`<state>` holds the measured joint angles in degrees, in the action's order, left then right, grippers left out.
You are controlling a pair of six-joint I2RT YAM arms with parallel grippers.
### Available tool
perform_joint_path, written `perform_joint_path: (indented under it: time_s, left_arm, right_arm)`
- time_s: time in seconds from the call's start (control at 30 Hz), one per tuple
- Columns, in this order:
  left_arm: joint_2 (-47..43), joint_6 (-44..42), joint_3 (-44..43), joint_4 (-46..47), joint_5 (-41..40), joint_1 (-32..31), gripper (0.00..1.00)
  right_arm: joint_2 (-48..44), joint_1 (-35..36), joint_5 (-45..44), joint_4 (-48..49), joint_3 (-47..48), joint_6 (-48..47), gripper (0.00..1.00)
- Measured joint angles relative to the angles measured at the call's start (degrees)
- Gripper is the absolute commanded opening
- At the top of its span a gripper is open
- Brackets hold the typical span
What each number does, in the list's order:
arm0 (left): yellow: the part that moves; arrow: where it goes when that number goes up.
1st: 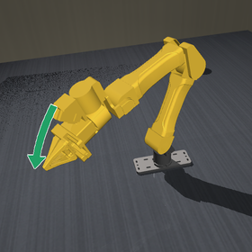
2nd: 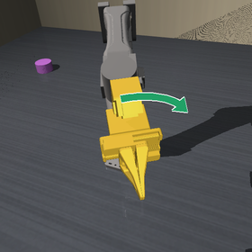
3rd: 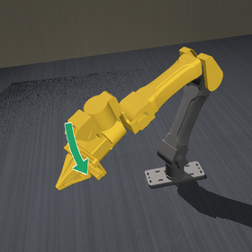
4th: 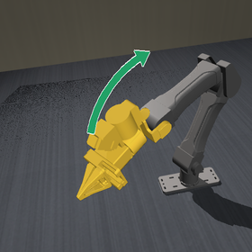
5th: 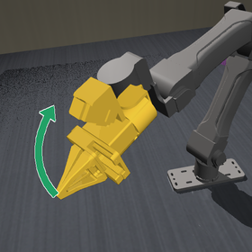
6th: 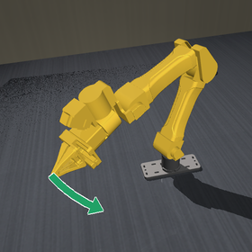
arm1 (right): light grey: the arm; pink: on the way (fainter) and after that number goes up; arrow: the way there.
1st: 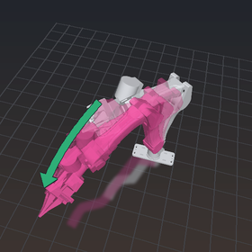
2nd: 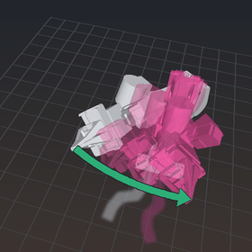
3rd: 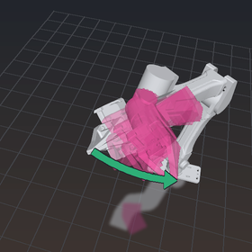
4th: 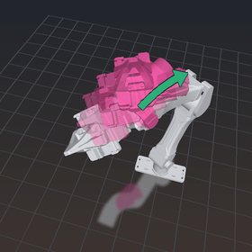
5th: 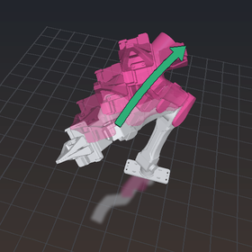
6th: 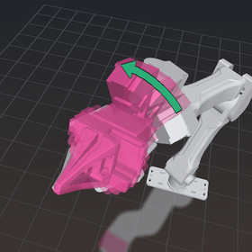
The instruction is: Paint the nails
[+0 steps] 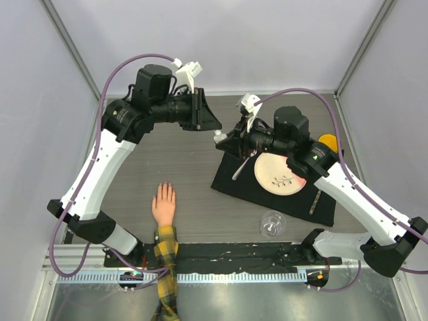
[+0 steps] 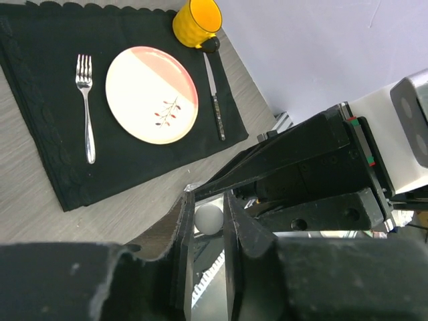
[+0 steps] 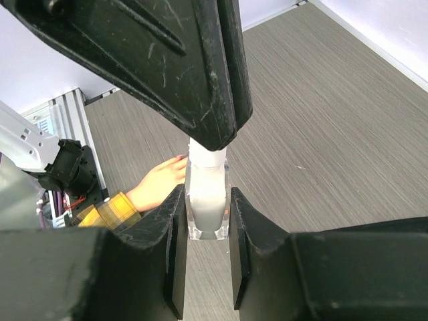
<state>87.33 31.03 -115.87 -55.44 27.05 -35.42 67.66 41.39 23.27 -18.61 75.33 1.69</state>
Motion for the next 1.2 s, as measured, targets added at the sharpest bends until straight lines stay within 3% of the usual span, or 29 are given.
perform_joint_path:
  time_s: [0.2,1.2]
  left_arm:
    - [0.7,-0.1,-2.7,-1.4,-1.0,-0.1,0.00]
    - [0.7,0.3,-4.9,-2.6,-4.7,-0.2,0.00]
  right_arm:
    - [0.0,0.0,-0.5,0.2,0.0,-0.1,0.00]
    - [-0.3,0.0,-1.2,0.5,0.0,0.0,0.00]
